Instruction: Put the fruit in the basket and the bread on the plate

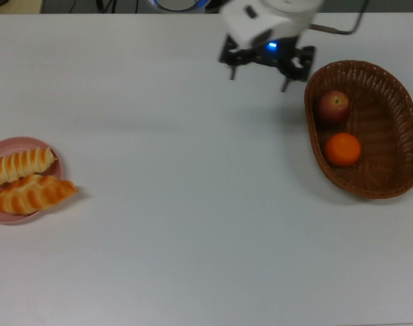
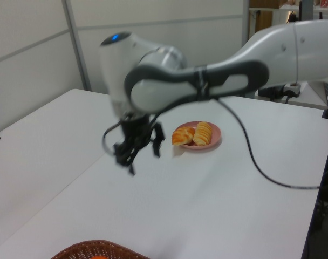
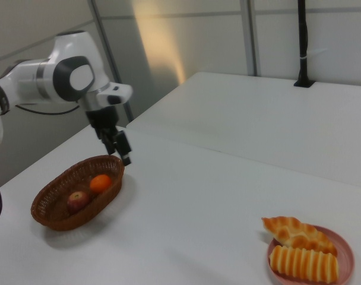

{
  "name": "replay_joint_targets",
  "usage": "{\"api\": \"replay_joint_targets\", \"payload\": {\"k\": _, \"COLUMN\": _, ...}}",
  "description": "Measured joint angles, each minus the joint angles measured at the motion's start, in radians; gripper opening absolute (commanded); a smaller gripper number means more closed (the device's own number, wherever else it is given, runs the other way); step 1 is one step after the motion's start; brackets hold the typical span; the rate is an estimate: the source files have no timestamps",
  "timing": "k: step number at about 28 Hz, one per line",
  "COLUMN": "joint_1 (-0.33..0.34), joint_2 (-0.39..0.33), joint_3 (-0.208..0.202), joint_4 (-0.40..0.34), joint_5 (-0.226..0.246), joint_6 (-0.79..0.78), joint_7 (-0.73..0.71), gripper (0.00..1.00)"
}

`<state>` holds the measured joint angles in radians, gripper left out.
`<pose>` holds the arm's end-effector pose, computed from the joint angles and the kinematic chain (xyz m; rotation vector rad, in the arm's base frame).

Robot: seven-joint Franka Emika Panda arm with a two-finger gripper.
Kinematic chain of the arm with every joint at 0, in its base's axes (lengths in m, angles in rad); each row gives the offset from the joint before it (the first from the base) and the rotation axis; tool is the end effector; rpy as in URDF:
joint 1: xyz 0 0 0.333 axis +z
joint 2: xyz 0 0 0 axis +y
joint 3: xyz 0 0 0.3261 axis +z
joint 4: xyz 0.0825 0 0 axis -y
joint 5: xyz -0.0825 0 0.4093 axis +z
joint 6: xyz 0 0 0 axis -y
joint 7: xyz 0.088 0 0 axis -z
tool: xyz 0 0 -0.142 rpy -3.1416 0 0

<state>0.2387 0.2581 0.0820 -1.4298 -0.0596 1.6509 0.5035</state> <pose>0.6322 0.1956 0.5168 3.0794 -0.2768 -0.0275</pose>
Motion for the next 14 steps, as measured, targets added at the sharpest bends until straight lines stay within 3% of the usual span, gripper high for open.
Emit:
{"api": "replay_joint_targets", "payload": {"k": 7, "joint_1": -0.148, "joint_2": -0.034, "joint_3": -0.01, "joint_4": -0.011, "joint_5": 0.0, "joint_6": -0.023, "joint_7": -0.202, "gripper": 1.0}}
{"api": "replay_joint_targets", "payload": {"k": 14, "joint_1": -0.167, "joint_2": -0.036, "joint_3": -0.106, "joint_4": -0.012, "joint_5": 0.0, "joint_6": -0.023, "joint_7": -0.306, "gripper": 1.0}}
